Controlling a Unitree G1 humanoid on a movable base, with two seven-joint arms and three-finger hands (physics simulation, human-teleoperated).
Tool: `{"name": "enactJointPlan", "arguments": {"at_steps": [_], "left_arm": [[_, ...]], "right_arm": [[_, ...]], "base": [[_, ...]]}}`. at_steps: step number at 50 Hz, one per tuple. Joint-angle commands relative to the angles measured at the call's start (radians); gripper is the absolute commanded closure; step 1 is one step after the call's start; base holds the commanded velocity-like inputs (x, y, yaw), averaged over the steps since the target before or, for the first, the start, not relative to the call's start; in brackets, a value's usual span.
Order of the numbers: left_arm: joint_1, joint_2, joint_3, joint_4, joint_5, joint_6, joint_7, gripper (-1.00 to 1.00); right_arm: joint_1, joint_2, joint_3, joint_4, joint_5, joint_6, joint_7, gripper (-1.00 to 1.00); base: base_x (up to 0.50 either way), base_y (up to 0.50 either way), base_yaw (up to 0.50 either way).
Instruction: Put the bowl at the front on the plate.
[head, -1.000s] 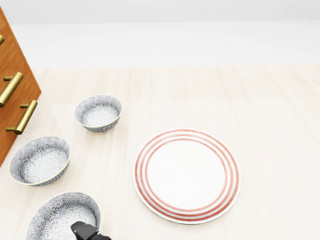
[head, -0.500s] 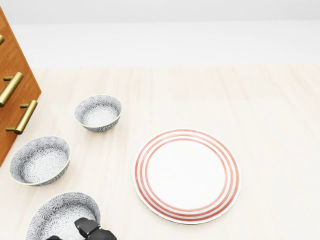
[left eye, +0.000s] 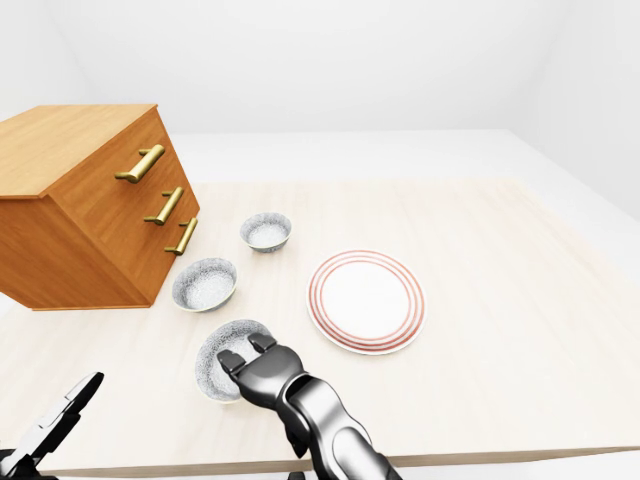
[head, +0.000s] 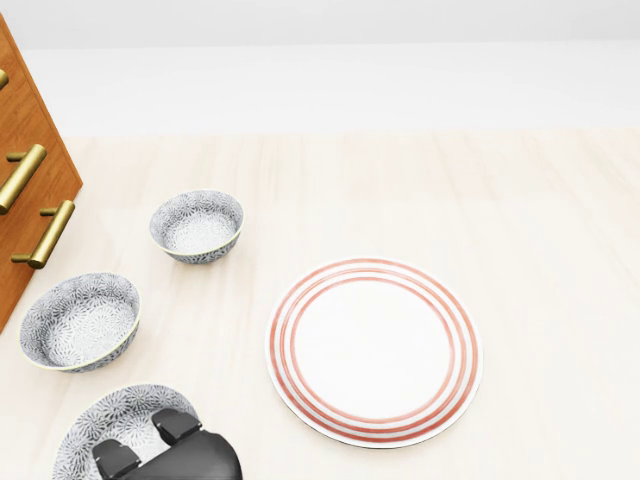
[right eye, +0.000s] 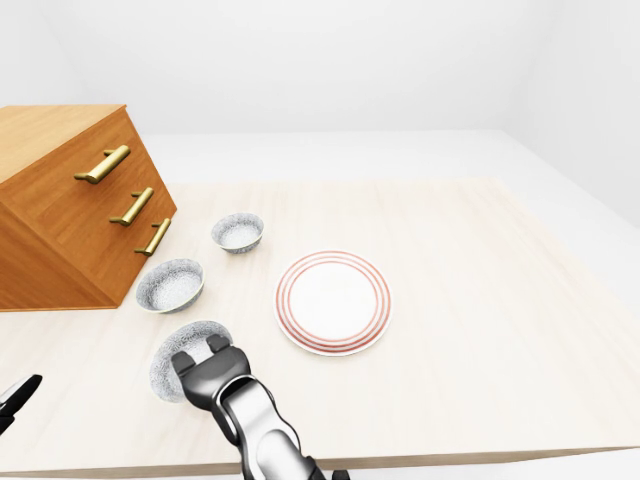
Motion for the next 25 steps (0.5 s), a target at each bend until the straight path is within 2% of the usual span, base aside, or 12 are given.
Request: {"name": "enactJointPlan", "arguments": {"at_steps": [1, 25], "left_arm": [[0.004, -0.001, 0.002, -0.012, -0.004, 0.000, -0.003, -1.00], [-0.003, 0.003, -0.003, 0.009, -0.005, 0.000, 0.001, -1.00]], "right_arm": [[-0.007, 0.012, -0.021, 0.047, 0.024, 0.000, 0.000, -1.00], [-0.052, 0.030, -0.067, 0.151, 0.059, 0.000, 0.000, -1.00]], "base": [[0.00, 0.00, 0.00], [0.00, 0.00, 0.00]]}}
